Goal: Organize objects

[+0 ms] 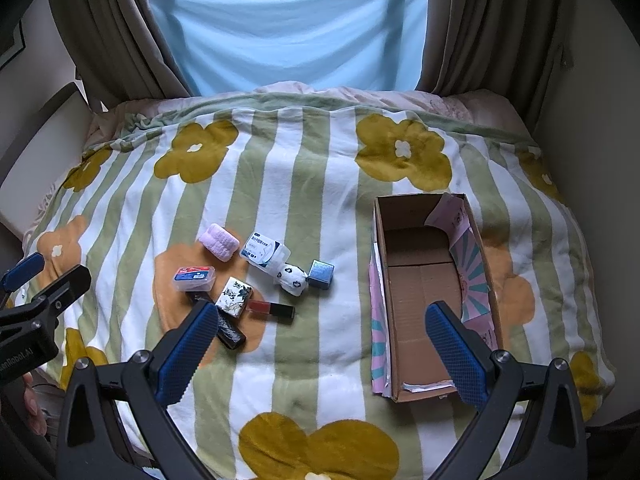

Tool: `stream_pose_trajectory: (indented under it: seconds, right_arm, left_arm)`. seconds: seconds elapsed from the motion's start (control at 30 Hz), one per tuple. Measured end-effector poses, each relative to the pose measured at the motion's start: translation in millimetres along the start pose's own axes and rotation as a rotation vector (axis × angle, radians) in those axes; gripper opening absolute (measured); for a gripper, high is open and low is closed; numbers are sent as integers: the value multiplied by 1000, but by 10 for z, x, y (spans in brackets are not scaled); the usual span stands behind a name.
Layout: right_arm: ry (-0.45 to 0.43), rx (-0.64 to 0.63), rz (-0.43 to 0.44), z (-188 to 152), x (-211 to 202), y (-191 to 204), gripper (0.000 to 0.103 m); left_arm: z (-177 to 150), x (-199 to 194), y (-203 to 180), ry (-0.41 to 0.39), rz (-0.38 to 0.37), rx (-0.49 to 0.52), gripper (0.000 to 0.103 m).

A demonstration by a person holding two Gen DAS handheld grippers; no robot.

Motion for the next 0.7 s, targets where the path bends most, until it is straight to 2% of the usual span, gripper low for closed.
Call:
stream_pose_trajectory:
  seconds: [0.7]
  right_arm:
    - [-3, -1, 7, 11, -49, 18, 102]
  left_arm:
    - [-89, 10, 27, 22, -10, -10, 102]
Point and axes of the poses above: each gripper's, at about its wrist camera, not at the fingertips, and x roughly the way its jaws point, y to its left, z to its top, the point moved 9 cm from there along x, roughly the way its jaws point, and after that the axes turned 8 degrees about -x, right-handed, at the moved point
